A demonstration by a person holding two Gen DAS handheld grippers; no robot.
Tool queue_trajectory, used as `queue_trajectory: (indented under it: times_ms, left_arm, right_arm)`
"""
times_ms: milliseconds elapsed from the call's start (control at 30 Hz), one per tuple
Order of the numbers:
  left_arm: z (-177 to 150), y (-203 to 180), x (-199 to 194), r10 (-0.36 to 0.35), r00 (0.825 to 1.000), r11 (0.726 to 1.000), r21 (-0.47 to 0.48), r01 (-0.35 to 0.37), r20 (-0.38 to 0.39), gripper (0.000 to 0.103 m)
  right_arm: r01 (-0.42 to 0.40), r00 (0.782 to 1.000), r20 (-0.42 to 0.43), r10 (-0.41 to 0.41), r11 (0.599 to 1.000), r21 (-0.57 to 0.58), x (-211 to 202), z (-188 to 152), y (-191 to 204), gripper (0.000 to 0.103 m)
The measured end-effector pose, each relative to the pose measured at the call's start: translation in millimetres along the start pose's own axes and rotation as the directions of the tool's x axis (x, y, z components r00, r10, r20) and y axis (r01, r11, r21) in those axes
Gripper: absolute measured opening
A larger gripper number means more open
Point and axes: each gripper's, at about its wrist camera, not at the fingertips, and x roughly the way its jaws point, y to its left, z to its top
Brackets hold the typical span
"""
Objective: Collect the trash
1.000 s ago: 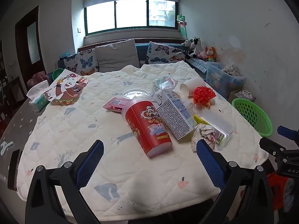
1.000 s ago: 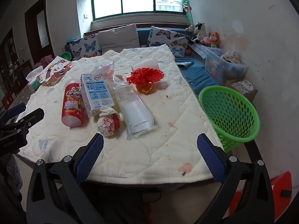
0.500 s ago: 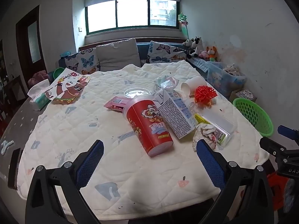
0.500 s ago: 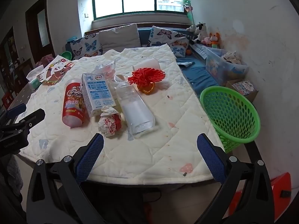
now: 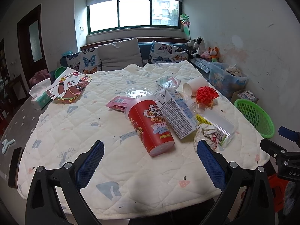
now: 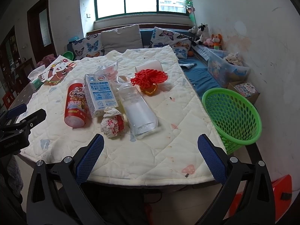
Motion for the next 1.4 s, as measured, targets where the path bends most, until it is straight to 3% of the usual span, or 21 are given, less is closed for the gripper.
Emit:
queue_trajectory:
  times_ms: [1400]
  left_arm:
    - [7.5,-3.6,2.2,0.0,1.0,1.0,-0.007,0.0,-0.014,0.096]
  right_arm:
    - [-0.017,1.0,0.009,0.017,1.0,0.009,-2.2,4.3,0.0,0.099]
